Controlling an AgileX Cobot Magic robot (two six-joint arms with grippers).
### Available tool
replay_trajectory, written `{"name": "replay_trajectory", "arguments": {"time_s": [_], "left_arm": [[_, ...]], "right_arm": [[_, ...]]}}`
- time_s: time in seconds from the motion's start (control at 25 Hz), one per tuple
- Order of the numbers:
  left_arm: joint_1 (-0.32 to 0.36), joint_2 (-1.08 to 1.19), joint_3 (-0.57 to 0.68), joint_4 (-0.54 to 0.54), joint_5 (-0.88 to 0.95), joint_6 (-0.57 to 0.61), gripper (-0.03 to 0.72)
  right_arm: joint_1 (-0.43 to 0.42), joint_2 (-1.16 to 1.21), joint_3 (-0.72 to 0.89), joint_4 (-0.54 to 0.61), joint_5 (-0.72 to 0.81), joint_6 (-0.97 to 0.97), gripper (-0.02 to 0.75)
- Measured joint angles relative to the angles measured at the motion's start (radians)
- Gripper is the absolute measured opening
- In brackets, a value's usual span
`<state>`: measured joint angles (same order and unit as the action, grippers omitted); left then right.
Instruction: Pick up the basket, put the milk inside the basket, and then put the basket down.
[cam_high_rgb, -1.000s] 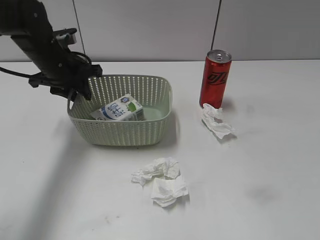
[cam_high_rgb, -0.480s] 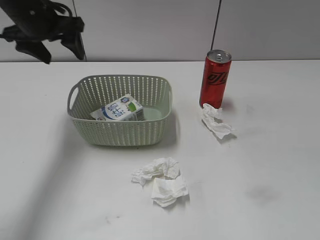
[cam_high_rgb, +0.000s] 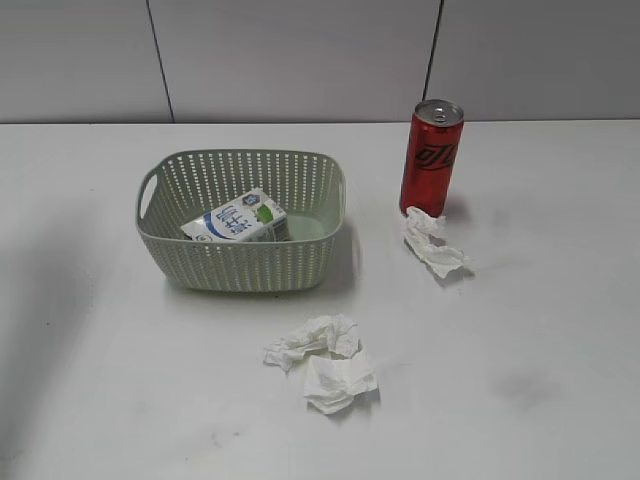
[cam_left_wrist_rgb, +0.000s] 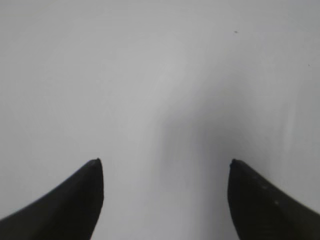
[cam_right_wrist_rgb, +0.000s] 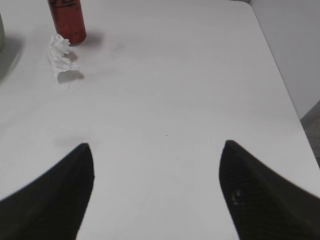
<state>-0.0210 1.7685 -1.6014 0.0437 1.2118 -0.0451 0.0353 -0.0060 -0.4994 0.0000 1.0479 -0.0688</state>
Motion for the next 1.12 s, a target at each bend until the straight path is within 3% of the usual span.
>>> {"name": "replay_trajectory", "arguments": {"time_s": [0.2, 0.8, 1.12], "left_arm": [[0.000, -0.163, 0.169, 0.006, 0.001, 0.004, 0.591], [0.000, -0.815, 0.867, 0.015, -0.021, 0.005, 0.581], [0.000, -1.262, 1.053, -0.001, -0.057, 0.005, 0.576]], "right_arm": [[0.000, 0.000, 0.000, 0.000, 0.000, 0.000, 0.592], [0.000, 0.000, 0.000, 0.000, 0.000, 0.000, 0.592], [0.000, 0.000, 0.000, 0.000, 0.000, 0.000, 0.593]]}}
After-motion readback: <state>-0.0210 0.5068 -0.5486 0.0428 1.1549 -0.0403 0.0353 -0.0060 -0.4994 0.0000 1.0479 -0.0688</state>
